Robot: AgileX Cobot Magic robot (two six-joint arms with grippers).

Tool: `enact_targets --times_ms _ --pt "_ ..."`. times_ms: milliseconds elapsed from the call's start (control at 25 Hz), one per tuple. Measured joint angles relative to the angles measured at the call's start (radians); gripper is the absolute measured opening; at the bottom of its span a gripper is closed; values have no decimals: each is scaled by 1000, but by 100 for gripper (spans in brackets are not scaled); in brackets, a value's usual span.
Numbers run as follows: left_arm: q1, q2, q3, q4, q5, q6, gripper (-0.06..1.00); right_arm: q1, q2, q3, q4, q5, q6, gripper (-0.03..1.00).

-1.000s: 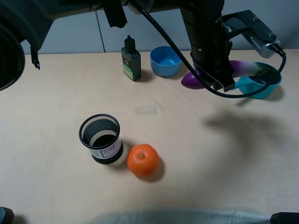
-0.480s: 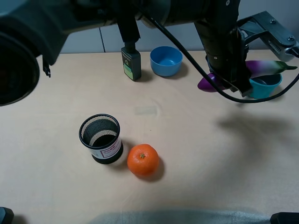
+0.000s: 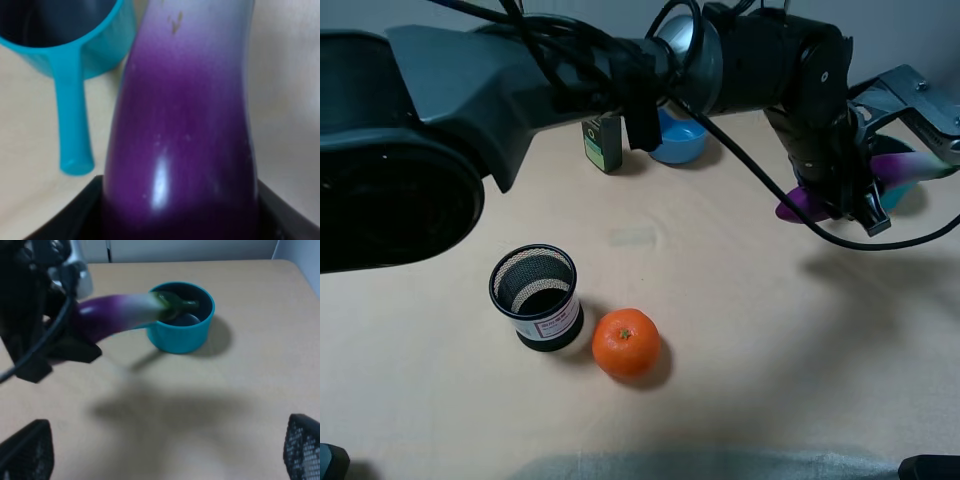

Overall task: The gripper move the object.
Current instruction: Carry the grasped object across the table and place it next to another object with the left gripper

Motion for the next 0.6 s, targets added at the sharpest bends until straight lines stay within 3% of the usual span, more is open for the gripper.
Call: enact_targets --times_ms 600 --pt "0 94 0 -95 -145 1 52 0 0 0 0 0 0 69"
